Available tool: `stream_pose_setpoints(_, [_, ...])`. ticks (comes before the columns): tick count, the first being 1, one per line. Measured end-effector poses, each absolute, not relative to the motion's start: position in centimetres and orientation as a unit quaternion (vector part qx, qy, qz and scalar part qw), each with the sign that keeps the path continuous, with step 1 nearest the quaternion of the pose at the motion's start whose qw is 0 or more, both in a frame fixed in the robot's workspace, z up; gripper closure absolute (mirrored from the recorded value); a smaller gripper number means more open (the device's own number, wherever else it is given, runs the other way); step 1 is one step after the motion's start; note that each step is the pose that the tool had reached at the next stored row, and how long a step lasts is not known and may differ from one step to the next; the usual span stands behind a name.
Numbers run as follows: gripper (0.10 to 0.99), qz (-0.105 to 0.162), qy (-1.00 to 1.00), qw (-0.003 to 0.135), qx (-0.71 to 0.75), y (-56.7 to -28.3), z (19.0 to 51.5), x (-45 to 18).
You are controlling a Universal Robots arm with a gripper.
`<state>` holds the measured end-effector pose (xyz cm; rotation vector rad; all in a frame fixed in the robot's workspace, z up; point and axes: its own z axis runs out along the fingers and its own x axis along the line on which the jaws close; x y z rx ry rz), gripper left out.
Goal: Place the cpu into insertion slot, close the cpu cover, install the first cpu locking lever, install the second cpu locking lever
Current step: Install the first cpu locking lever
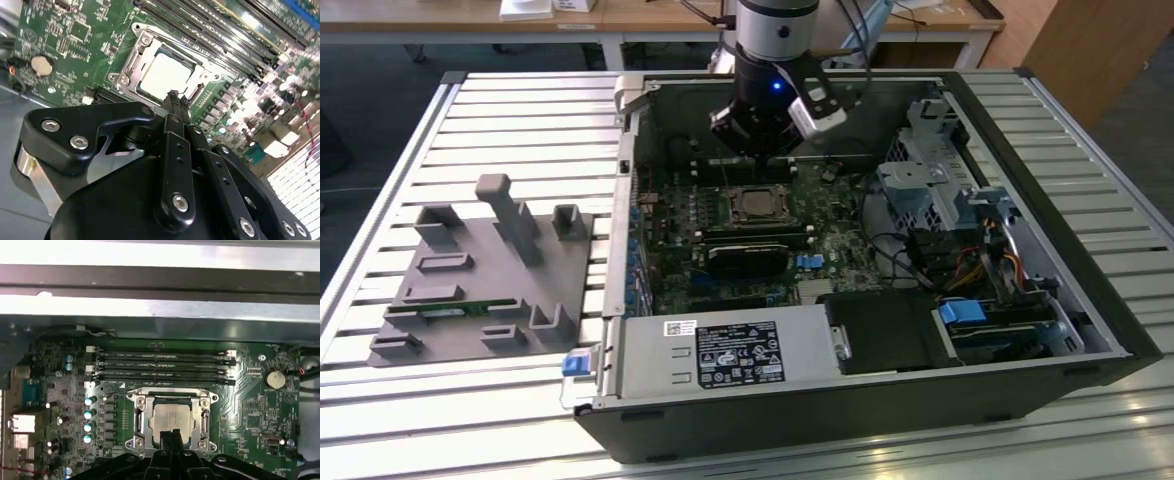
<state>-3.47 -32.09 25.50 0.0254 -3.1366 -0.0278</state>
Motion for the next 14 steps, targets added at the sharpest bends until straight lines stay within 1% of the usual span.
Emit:
stream_pose_setpoints(7, [0.98,-0.009,-0.998,0.003,0.056,-32.1,25.5,-3.5])
stream_pose_setpoints(14, [0.98,-0.009,-0.998,0.0,0.058,-32.1,25.5,-5.3])
